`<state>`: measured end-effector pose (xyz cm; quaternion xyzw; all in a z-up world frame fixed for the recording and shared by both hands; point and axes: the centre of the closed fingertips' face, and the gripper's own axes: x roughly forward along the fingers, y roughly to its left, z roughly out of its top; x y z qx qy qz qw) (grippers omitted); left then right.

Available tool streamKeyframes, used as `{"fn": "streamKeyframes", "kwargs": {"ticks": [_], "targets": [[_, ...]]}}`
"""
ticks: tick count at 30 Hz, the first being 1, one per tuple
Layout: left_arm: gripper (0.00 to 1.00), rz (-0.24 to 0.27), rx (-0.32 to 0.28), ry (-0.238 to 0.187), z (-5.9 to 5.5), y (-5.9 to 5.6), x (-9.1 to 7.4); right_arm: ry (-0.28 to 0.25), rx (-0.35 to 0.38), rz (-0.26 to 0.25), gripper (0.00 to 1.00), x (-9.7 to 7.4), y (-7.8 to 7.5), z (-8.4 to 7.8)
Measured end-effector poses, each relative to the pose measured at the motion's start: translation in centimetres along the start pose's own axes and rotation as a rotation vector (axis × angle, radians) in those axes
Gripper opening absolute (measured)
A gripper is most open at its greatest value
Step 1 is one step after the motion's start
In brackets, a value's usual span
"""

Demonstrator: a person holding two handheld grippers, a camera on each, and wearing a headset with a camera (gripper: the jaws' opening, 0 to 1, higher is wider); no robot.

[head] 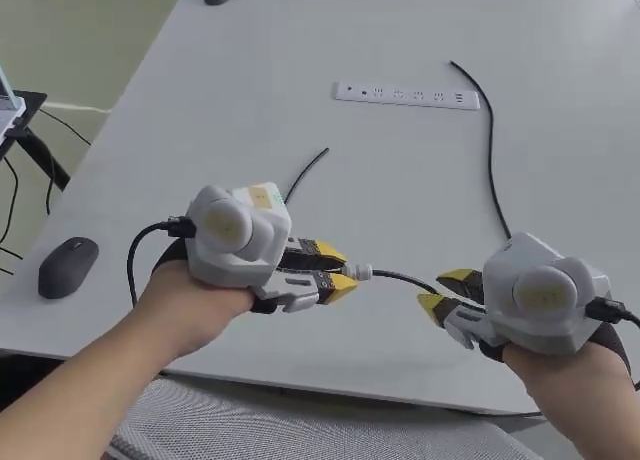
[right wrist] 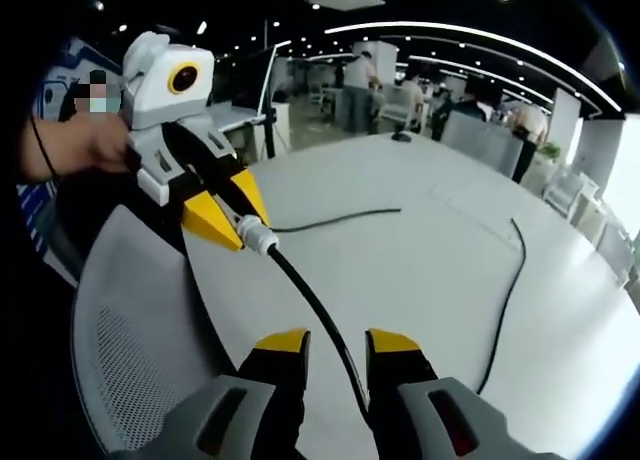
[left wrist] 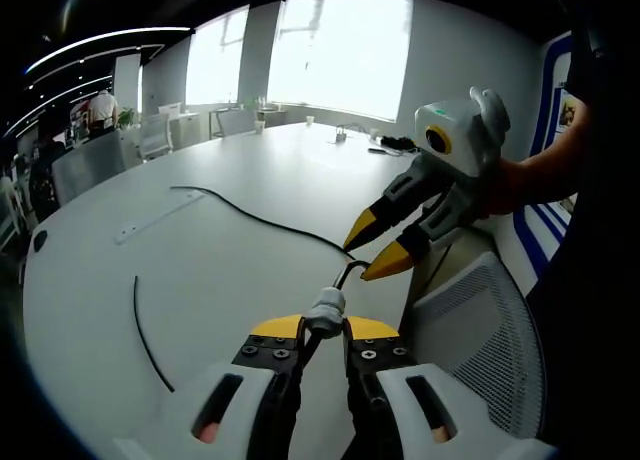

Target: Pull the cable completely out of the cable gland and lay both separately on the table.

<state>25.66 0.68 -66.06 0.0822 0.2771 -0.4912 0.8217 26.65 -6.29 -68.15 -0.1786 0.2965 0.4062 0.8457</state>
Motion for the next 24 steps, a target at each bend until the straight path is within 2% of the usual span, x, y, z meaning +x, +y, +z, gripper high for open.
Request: {"fn": "streamKeyframes", "kwargs": {"ticks": [5, 9, 14, 17, 24], "targets": [[0.16, 0.002, -0.002, -0.001, 0.0, -0.1, 0.1, -0.016, -0.115, 0.002, 0.18, 0.1, 1.0, 1.9], [0.16, 0.002, 0.000, -0.001, 0.0, -0.1, 0.1, -0.012, -0.198, 0.007, 0.16, 0.7, 1.9, 2.6], [0.16, 0.001, 0.003, 0.002, -0.1, 0.0, 0.0, -0.008, -0.250, 0.022, 0.14, 1.5, 2.7, 3.5], [0.16, 0.002, 0.005, 0.005, -0.1, -0.1, 0.1, -0.013, -0.253, 0.038, 0.11, 1.7, 3.0, 3.9], [0.16, 0.000, 0.005, 0.006, -0.2, -0.2, 0.3, 0.024, -0.320, 0.052, 0.04, 2.3, 3.5, 3.2]]}}
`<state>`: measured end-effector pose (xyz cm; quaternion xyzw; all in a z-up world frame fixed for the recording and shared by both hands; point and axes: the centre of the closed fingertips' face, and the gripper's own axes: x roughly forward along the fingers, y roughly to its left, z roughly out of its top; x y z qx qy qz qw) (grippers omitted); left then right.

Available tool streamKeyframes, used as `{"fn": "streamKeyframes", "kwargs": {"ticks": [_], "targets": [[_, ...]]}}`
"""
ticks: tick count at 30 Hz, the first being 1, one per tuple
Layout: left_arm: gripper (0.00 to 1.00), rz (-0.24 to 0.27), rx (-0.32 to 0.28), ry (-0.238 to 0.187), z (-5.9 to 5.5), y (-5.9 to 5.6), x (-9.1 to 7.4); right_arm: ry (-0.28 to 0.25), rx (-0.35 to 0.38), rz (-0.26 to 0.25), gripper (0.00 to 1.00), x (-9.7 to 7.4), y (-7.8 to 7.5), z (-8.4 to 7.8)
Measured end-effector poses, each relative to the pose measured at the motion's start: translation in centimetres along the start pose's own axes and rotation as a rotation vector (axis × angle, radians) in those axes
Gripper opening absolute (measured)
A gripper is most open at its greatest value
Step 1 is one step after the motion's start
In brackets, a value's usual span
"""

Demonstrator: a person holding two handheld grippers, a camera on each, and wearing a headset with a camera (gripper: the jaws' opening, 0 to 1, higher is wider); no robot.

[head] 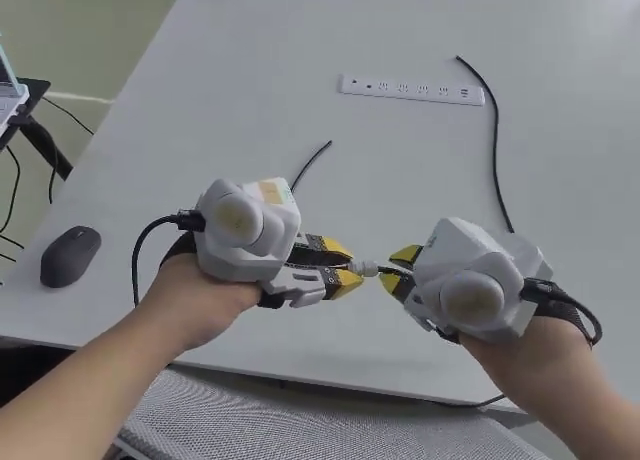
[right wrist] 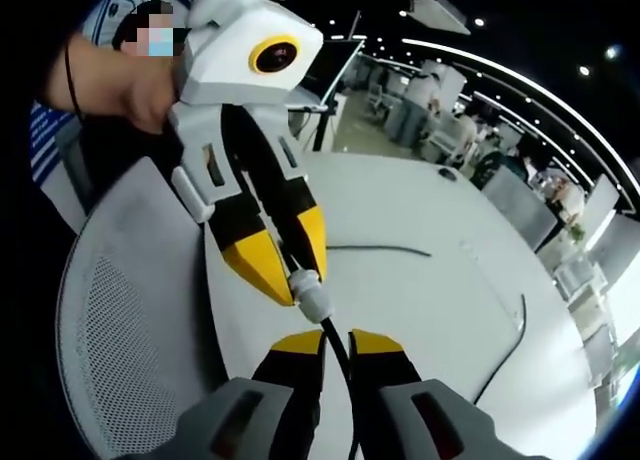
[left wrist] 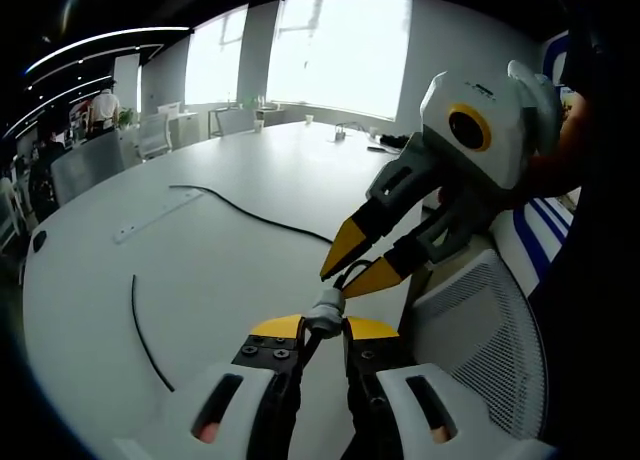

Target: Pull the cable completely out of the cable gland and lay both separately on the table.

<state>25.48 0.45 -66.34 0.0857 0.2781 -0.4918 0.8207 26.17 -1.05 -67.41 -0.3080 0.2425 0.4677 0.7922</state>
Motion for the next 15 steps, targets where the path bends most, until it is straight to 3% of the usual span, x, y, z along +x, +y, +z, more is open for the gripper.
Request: {"fn": "streamKeyframes", "kwargs": {"ticks": [7, 15], "targets": [[0.16, 0.004, 0.004, 0.019, -0.6, 0.0, 0.4, 0.016, -0.001, 0.004, 0.02, 0.3, 0.2, -0.5], [0.16, 0.016, -0.004, 0.006, -0.5, 0.3, 0.4, 0.016, 0.085, -0.015, 0.01, 0.4, -0.5, -1.3]]}}
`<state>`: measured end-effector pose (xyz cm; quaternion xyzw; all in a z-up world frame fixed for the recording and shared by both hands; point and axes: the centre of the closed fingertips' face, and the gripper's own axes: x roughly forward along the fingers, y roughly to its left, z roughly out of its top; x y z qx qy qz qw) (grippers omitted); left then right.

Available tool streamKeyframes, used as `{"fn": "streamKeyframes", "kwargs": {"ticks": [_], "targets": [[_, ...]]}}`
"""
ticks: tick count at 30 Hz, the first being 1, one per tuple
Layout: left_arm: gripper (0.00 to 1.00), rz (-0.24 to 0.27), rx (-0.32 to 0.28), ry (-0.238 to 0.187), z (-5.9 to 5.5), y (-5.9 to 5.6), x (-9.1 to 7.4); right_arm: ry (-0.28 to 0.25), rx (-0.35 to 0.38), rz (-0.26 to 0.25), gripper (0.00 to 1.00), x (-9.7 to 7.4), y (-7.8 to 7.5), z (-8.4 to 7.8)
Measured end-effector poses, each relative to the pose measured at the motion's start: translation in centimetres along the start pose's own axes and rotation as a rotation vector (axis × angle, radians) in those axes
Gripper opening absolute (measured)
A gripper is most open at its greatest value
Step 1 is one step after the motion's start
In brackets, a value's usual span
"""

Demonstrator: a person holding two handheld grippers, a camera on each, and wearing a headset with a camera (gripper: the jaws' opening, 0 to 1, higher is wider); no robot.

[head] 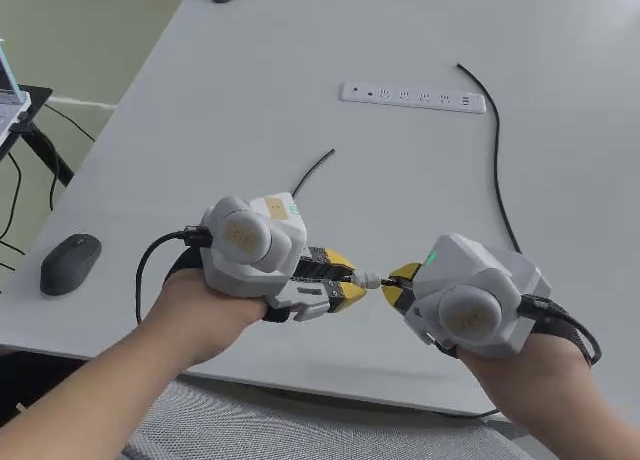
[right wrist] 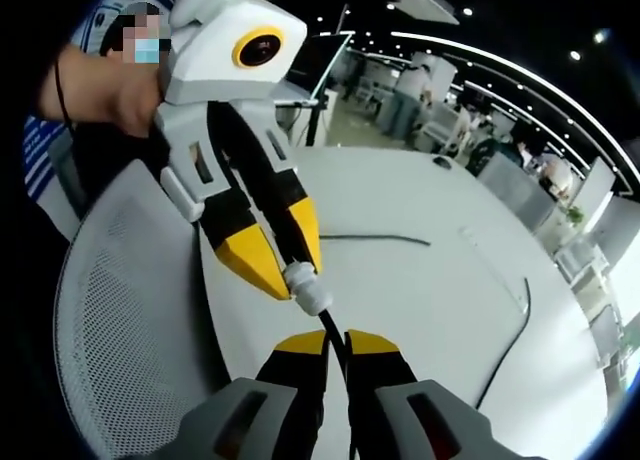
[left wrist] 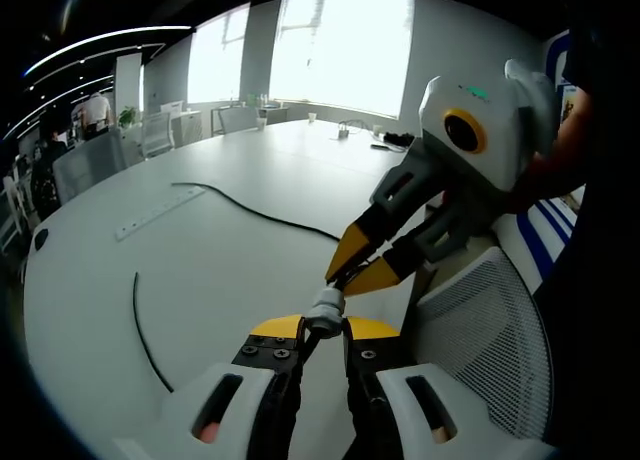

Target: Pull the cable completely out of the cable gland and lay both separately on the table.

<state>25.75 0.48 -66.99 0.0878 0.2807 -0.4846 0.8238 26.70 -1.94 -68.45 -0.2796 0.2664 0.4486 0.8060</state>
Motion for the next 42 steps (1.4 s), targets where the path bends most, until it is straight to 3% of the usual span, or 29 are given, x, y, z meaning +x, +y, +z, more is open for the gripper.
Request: {"fn": "streamKeyframes", "kwargs": {"ticks": [6, 16, 27, 29, 32, 35, 42], "targets": [[0.16, 0.000, -0.003, -0.006, 0.1, 0.1, -0.2, 0.005, 0.035, -0.008, 0.00, 0.0, -0.6, -0.7], [0.16, 0.004, -0.004, -0.017, 0.4, 0.3, -0.5, 0.035, 0.160, -0.049, 0.00, 0.1, -2.3, -3.1], [0.16, 0.011, -0.009, -0.018, 0.2, 0.2, -0.5, 0.053, 0.341, -0.071, 0.00, 0.6, -2.9, -6.6], [0.16, 0.013, -0.010, -0.017, 0.1, 0.1, -0.5, 0.038, 0.449, -0.053, 0.00, 0.8, -2.7, -6.9], [0.16, 0.020, -0.010, -0.021, 0.2, 0.2, -0.5, 0.047, 0.432, -0.071, 0.00, 0.8, -3.1, -7.4], [0.16, 0.025, -0.010, -0.020, 0.2, 0.2, -0.4, 0.054, 0.503, -0.066, 0.00, 1.0, -3.1, -8.1], [0.16, 0.034, 0.005, -0.005, -0.3, 0.1, -0.1, 0.087, 0.530, -0.057, 0.00, 1.2, -2.4, -8.8]]}}
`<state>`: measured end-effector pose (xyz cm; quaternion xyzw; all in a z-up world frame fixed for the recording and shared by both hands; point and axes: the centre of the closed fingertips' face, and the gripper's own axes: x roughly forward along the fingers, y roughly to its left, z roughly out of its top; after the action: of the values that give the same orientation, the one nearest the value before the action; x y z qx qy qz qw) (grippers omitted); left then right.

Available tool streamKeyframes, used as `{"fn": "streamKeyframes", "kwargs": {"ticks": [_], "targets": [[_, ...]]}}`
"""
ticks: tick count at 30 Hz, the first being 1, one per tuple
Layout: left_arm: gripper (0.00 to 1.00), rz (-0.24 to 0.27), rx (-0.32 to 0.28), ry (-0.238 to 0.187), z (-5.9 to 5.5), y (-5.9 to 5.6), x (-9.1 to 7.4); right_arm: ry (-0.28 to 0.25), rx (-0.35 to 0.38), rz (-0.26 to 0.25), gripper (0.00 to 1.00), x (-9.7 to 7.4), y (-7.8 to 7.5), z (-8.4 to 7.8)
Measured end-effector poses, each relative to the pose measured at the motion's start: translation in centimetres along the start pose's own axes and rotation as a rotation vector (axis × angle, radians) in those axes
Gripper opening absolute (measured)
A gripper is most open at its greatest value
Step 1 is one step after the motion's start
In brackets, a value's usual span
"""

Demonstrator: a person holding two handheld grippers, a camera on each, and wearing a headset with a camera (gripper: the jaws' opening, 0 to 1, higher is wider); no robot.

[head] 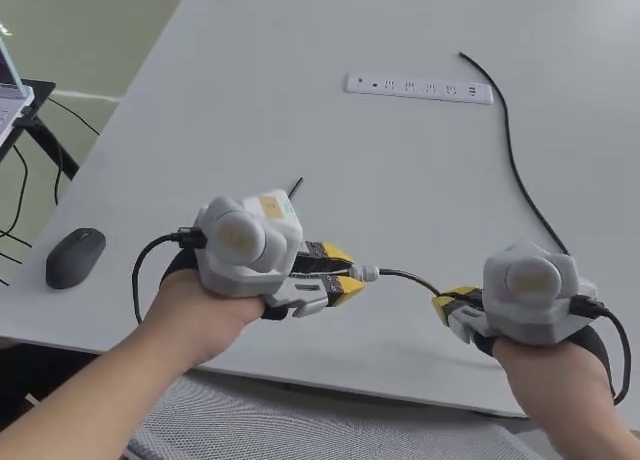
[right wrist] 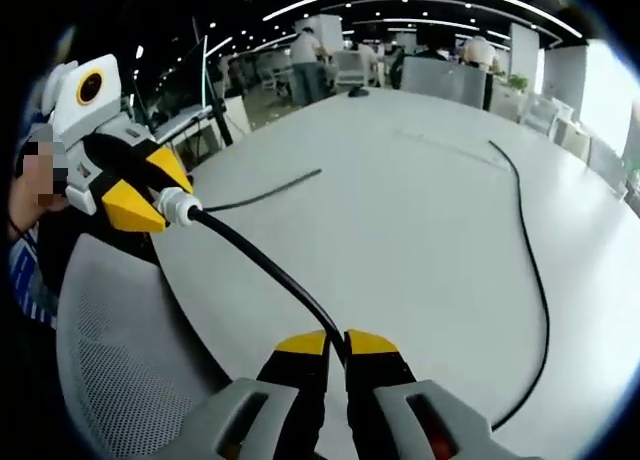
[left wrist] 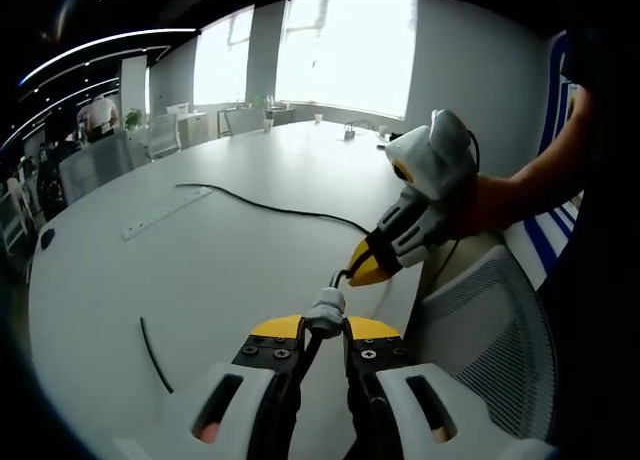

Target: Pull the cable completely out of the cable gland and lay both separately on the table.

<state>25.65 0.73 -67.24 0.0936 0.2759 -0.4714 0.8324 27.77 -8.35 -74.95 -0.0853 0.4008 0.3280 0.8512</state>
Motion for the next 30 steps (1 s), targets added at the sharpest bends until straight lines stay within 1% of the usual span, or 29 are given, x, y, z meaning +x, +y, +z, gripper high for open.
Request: {"fn": "streamKeyframes", "kwargs": {"ticks": [3, 5, 7, 9, 13, 20, 24, 26, 27, 28, 29, 30], "targets": [[0.16, 0.006, -0.004, 0.001, -0.1, 0.0, 0.0, 0.002, -0.008, 0.002, 0.00, -0.1, 0.2, -0.1], [0.16, 0.012, -0.008, 0.002, -0.2, 0.2, -0.1, -0.013, -0.033, 0.004, 0.01, -0.3, 0.2, 0.1], [0.16, 0.017, -0.008, 0.003, -0.3, 0.3, -0.1, -0.021, -0.025, 0.014, 0.01, -0.5, 0.1, 0.2], [0.16, 0.020, -0.010, 0.006, -0.3, 0.3, -0.2, -0.032, -0.043, 0.015, 0.02, -0.6, 0.0, 0.3], [0.16, 0.028, -0.011, 0.004, -0.1, 0.6, -0.1, -0.043, -0.097, 0.023, 0.02, -0.7, 0.1, 0.6], [0.16, 0.025, -0.014, 0.008, 0.1, 0.6, -0.1, -0.042, -0.115, 0.026, 0.03, -1.2, 0.2, 0.6], [0.16, 0.024, -0.012, 0.016, -0.1, 0.6, -0.1, -0.045, -0.154, 0.024, 0.09, -1.5, 0.6, 0.6], [0.16, 0.021, -0.009, 0.024, -0.2, 0.6, -0.1, -0.061, -0.199, 0.029, 0.11, -2.0, 1.0, 1.2], [0.16, 0.022, -0.011, 0.025, -0.3, 0.6, -0.1, -0.062, -0.203, 0.030, 0.13, -2.0, 1.1, 1.3], [0.16, 0.022, -0.012, 0.024, -0.2, 0.5, -0.1, -0.067, -0.230, 0.029, 0.15, -2.4, 1.4, 1.8], [0.16, 0.022, -0.012, 0.023, -0.2, 0.5, -0.1, -0.087, -0.261, 0.032, 0.16, -2.7, 1.6, 2.4], [0.16, 0.022, -0.011, 0.024, -0.2, 0.5, -0.1, -0.118, -0.286, 0.054, 0.17, -3.1, 2.4, 3.3]]}}
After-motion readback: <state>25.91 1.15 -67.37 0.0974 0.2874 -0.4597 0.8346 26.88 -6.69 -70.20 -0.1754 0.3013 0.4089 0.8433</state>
